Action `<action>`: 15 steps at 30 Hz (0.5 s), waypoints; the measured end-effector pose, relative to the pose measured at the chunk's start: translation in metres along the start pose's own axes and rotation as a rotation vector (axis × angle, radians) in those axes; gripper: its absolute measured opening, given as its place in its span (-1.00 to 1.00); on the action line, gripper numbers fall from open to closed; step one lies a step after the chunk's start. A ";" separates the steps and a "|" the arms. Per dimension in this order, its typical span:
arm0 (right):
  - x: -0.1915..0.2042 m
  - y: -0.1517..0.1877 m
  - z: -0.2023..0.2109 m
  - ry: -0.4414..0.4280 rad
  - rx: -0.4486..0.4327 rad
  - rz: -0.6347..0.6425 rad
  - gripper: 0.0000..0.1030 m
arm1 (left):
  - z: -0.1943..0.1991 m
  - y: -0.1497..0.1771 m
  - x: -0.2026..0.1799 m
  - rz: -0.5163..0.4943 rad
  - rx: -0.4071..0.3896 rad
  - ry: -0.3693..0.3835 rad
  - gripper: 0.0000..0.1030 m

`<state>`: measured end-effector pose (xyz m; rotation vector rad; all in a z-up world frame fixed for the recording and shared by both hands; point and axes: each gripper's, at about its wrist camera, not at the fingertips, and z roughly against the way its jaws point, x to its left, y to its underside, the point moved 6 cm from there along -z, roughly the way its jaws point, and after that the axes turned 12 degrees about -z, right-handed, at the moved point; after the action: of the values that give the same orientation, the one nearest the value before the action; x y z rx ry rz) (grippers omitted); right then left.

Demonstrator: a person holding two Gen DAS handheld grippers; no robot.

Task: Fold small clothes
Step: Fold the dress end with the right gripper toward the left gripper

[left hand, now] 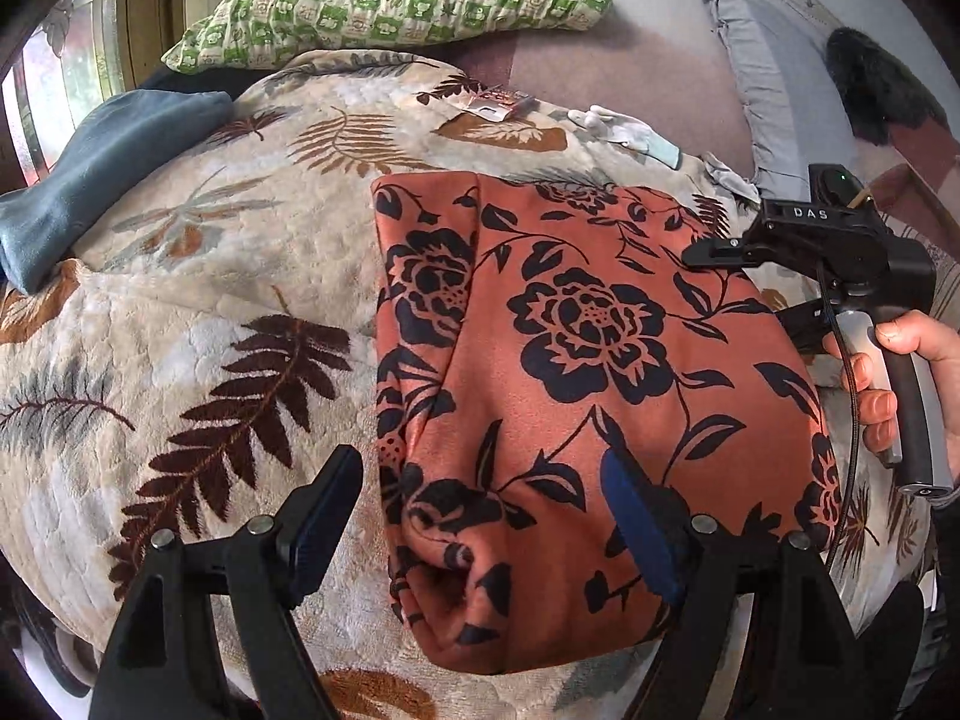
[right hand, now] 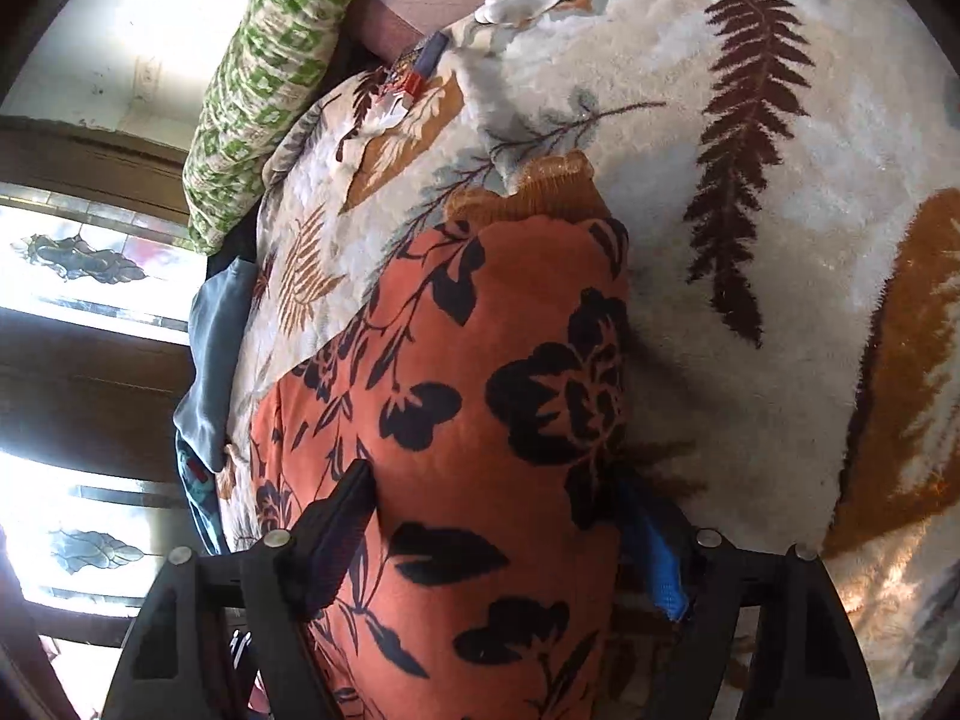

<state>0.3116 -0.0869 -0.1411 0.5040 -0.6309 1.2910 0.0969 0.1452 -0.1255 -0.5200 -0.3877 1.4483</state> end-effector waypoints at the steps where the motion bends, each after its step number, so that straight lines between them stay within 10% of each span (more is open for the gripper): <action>1: -0.007 -0.003 0.002 -0.027 0.003 -0.045 0.09 | 0.006 -0.002 0.000 0.010 -0.018 0.001 0.59; 5: -0.030 -0.001 0.035 -0.117 -0.112 -0.138 -0.45 | 0.044 -0.016 -0.007 -0.011 -0.172 0.015 0.60; 8: -0.066 0.003 0.032 -0.098 -0.139 -0.238 -0.53 | 0.012 -0.014 -0.019 -0.081 -0.083 0.017 0.64; 11: -0.063 0.001 0.035 -0.214 -0.126 -0.264 -0.11 | -0.041 0.007 -0.008 -0.058 0.060 -0.020 0.69; 12: -0.060 0.001 0.042 -0.202 -0.142 -0.250 0.37 | -0.042 0.008 -0.003 -0.018 0.040 0.005 0.72; 15: -0.041 0.014 0.070 -0.176 -0.178 -0.167 0.44 | -0.031 0.004 0.003 0.012 0.020 0.016 0.69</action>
<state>0.2810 -0.1594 -0.1177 0.5152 -0.8246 1.0291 0.1106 0.1450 -0.1539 -0.5180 -0.3578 1.4572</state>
